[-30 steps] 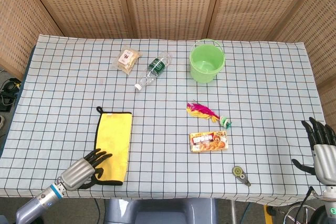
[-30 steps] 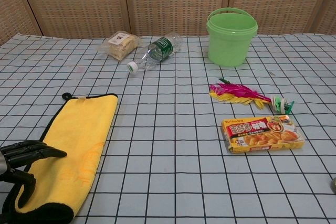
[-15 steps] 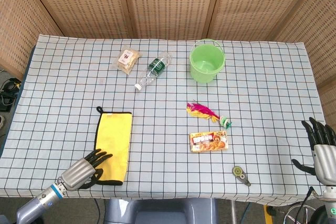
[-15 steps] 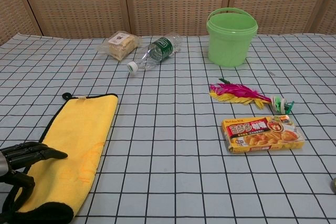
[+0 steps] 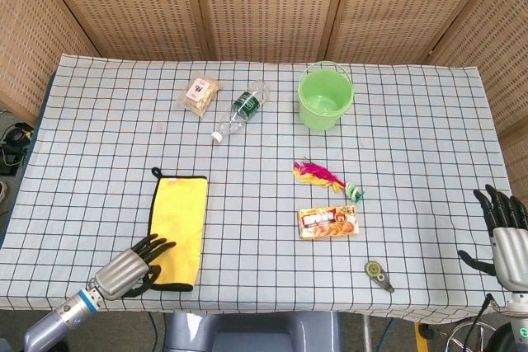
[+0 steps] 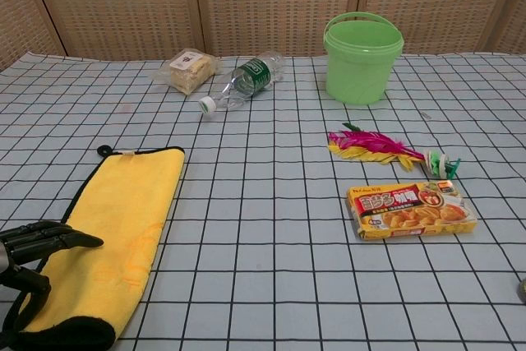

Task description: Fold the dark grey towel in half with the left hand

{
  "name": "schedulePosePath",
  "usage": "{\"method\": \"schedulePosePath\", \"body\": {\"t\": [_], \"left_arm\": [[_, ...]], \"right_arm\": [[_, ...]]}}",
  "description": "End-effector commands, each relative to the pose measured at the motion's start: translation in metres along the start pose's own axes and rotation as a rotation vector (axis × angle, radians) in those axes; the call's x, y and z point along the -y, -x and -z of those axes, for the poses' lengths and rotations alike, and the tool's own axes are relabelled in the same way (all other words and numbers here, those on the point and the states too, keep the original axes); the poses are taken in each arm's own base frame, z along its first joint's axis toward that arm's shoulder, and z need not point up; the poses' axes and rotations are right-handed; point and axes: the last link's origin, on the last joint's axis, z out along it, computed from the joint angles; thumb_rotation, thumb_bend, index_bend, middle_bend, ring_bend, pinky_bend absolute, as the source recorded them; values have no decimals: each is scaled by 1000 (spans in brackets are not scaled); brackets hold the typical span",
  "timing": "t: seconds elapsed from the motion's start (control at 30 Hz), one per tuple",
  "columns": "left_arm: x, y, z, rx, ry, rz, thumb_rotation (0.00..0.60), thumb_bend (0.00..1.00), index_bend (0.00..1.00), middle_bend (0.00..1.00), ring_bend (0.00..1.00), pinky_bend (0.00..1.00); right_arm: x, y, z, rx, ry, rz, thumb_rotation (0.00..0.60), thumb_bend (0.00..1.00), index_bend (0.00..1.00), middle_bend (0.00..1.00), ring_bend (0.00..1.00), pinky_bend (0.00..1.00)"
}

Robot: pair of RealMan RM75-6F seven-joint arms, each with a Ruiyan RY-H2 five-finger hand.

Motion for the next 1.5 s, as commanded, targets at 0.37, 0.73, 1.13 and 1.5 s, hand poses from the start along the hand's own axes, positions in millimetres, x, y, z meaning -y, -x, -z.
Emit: {"method": "schedulePosePath", "body": {"t": [0.37, 0.73, 1.13, 1.5], "left_arm": [[3, 1, 16, 25, -6, -5, 600, 428, 609, 0, 0, 0], [5, -5, 21, -6, 1, 3, 600, 183, 1, 0, 0, 0], [16, -97, 61, -412, -218, 16, 600, 125, 0, 0, 0, 0], [18, -128, 81, -518, -536, 70, 600, 125, 0, 0, 0, 0]], "right_arm": [[1, 0, 1, 2, -4, 1, 600, 0, 0, 0, 0, 0], [3, 0, 1, 6, -6, 1, 600, 0, 0, 0, 0, 0], [5, -4, 6, -9, -28, -5, 600, 0, 0, 0, 0, 0], [6, -2, 10, -11, -39, 14, 600, 0, 0, 0, 0, 0]]}}
